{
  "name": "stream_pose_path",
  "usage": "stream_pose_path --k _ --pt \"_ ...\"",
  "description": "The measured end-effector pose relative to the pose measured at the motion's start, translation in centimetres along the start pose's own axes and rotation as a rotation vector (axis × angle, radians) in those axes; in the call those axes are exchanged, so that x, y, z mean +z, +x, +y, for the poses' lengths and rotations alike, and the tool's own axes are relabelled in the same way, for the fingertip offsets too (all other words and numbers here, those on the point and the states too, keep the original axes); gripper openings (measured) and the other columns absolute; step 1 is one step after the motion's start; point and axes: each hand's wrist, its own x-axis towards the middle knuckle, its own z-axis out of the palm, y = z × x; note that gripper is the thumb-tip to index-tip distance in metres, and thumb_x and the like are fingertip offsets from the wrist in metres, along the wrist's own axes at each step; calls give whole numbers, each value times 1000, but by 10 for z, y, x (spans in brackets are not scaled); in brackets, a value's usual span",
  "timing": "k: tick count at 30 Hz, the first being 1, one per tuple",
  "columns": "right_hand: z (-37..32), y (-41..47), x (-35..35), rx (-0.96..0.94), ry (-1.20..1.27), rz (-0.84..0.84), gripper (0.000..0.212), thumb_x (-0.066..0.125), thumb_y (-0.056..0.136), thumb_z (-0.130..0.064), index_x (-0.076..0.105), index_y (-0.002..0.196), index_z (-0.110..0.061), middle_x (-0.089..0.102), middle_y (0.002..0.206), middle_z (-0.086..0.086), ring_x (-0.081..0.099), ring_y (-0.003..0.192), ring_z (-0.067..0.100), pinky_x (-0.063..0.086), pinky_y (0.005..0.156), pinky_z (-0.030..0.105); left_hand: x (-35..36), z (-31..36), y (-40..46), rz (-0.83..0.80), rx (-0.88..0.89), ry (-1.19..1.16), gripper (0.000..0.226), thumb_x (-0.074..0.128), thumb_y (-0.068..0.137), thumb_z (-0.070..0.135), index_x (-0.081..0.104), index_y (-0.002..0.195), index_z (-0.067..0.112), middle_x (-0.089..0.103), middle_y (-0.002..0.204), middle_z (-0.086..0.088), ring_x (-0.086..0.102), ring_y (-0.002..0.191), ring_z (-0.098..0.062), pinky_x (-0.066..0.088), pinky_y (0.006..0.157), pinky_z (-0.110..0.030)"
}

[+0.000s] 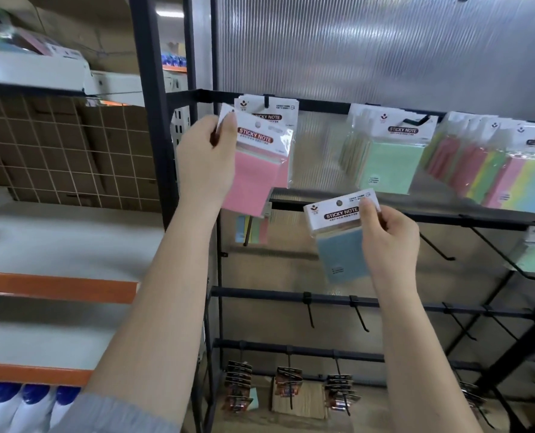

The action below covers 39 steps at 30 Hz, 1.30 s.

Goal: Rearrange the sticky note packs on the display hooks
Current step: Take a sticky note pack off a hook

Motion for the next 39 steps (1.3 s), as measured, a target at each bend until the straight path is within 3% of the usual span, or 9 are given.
stream_pose_path --k 3,6,8,10,15,22,28,33,39 --pt "1 1 -4 51 50 -27 48 50 96 -32 52 69 7 48 52 -5 34 41 1 24 38 11 10 4 11 13 10 -60 39 41 98 40 58 88 6 64 88 -4 63 80 -17 52 68 -30" --pt "3 2 -7 67 64 -37 43 50 96 -32 58 71 2 56 49 -13 40 42 -2 27 39 8 18 7 22 18 -9 -81 31 40 99 39 56 87 15 62 85 7 63 81 -10 52 69 -25" --pt "3 3 -7 71 74 -33 43 51 96 -32 60 72 2 58 51 -11 41 43 -3 26 39 8 25 7 26 8 -32 -113 29 41 99 37 52 80 19 58 81 8 63 82 -16 52 72 -30" --pt "3 3 -9 73 78 -29 45 51 96 -33 60 74 5 57 55 -7 40 43 -2 26 39 9 30 5 28 14 -60 -149 31 41 99 36 46 71 22 54 75 8 59 76 -14 49 68 -27" --pt "5 6 -10 84 81 -26 46 51 95 -34 59 76 7 57 53 -10 39 44 -1 25 39 9 38 1 32 66 -48 -114 36 43 99 32 40 65 23 48 66 10 47 54 12 37 52 -5" --pt "7 7 -11 82 74 -29 46 51 96 -32 57 72 7 55 47 -15 39 41 -2 25 38 8 47 0 29 159 -36 -12 40 44 98 25 34 60 26 38 62 11 42 53 4 34 53 -7" --pt "10 8 -13 96 80 -26 43 50 96 -33 59 69 -1 59 51 -18 44 42 -5 27 39 6 56 -7 29 201 -39 64 24 43 99 30 46 79 16 49 72 10 47 64 -2 37 56 -7" --pt "12 10 -19 94 70 1 44 50 96 -34 59 69 -1 60 52 -11 42 44 -2 27 40 8 65 -15 34 294 -61 282 36 40 98 43 57 93 11 56 106 -4 49 88 -13 28 65 -20" --pt "17 12 -27 112 52 23 42 49 97 -33 59 63 -10 59 52 -19 45 44 -4 29 41 7 74 -16 22 419 -42 191 32 48 95 37 53 111 10 52 111 -7 47 85 -10 29 56 -10"
